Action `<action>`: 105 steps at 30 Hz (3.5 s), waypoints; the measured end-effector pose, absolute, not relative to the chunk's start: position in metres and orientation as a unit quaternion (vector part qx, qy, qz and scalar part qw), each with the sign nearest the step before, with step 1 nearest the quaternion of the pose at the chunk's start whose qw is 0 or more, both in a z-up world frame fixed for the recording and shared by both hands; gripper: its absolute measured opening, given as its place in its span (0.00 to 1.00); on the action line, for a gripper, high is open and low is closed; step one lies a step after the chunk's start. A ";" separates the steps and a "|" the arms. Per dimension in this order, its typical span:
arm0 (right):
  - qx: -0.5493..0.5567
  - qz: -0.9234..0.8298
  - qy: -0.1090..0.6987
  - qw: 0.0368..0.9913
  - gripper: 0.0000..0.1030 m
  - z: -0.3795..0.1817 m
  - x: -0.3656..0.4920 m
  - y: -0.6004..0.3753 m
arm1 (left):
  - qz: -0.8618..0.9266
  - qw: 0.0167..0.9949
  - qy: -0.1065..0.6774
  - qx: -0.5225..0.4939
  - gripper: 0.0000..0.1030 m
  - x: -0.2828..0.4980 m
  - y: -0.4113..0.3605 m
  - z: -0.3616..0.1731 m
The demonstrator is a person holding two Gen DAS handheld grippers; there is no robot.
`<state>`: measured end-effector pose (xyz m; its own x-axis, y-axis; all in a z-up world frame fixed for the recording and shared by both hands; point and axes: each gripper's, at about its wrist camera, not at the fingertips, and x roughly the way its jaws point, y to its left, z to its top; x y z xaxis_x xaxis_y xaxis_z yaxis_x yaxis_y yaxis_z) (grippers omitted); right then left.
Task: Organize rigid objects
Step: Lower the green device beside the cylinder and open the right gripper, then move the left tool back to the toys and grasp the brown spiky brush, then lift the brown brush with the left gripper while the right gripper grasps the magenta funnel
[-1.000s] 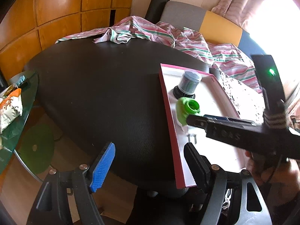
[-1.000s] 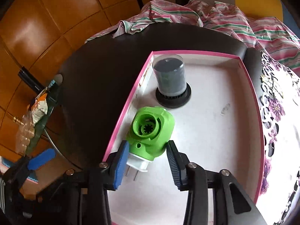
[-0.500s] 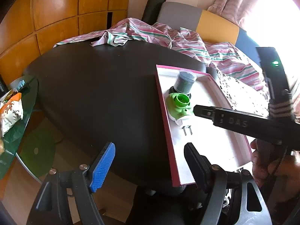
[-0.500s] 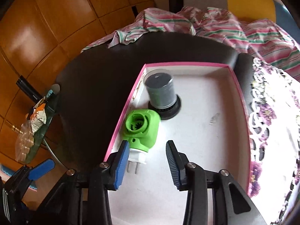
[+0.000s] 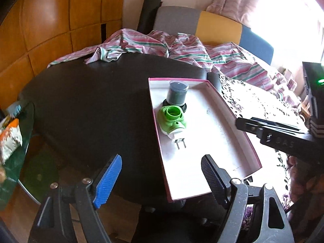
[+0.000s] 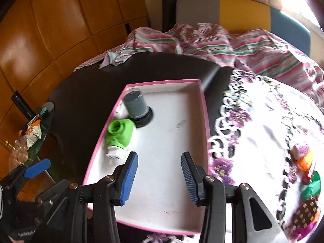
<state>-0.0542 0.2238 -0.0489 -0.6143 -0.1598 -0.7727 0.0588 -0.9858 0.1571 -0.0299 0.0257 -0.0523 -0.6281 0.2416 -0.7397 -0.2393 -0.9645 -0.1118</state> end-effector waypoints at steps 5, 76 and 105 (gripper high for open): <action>0.425 -0.901 -0.071 0.038 0.49 -0.040 -0.039 0.250 | 0.902 0.146 0.011 -0.406 0.79 -0.027 0.036 -0.050; 0.280 -0.819 -0.421 -0.271 0.59 -0.056 0.148 0.549 | 0.679 0.505 0.023 -0.532 0.62 -0.017 0.386 -0.101; 0.454 -0.805 -0.296 -0.240 0.68 -0.084 0.090 0.509 | 0.737 0.479 0.070 -0.471 0.62 0.010 0.300 -0.100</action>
<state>0.0902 0.5090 -0.0837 -0.4730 0.1182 -0.8731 -0.6558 -0.7090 0.2593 0.0101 0.3001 -0.1000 -0.0963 0.6405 -0.7619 -0.7725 -0.5308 -0.3486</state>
